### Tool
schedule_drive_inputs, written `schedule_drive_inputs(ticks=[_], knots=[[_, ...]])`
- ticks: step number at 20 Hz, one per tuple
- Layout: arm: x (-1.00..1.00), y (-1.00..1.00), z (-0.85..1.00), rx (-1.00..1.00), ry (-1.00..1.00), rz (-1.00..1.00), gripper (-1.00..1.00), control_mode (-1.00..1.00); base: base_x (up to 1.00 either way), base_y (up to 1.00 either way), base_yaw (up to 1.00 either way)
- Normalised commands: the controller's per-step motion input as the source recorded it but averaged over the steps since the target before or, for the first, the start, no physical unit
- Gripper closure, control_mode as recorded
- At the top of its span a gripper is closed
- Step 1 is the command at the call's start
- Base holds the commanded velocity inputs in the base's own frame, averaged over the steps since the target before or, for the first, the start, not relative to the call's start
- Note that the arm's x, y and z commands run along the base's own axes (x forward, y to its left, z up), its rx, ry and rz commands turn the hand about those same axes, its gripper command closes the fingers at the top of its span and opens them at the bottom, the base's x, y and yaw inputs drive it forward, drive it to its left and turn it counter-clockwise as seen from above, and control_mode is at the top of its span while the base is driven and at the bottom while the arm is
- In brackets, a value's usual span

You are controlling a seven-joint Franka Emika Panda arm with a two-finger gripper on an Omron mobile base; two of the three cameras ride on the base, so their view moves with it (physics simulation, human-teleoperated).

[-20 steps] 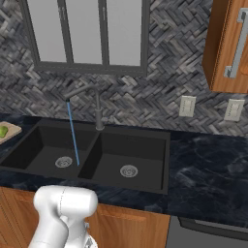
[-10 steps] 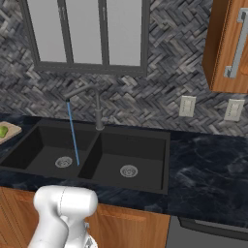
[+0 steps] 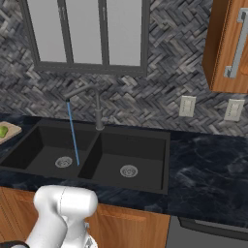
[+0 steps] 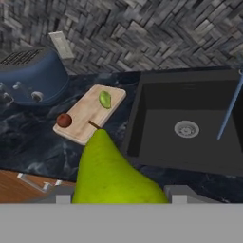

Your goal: Pick the mango, apple, pear from the sink and place them on the cutting board to airdry. Then turn off the sink faucet.

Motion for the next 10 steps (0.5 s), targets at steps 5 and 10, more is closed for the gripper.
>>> schedule_drive_inputs(ticks=[5,10], knots=[[0.27,0.31,-0.13,0.00,0.00,0.02,1.00,-1.00,0.00,0.00,0.00],[0.27,0.25,-0.08,0.00,0.00,0.02,1.00,-1.00,0.00,0.00,0.00]])
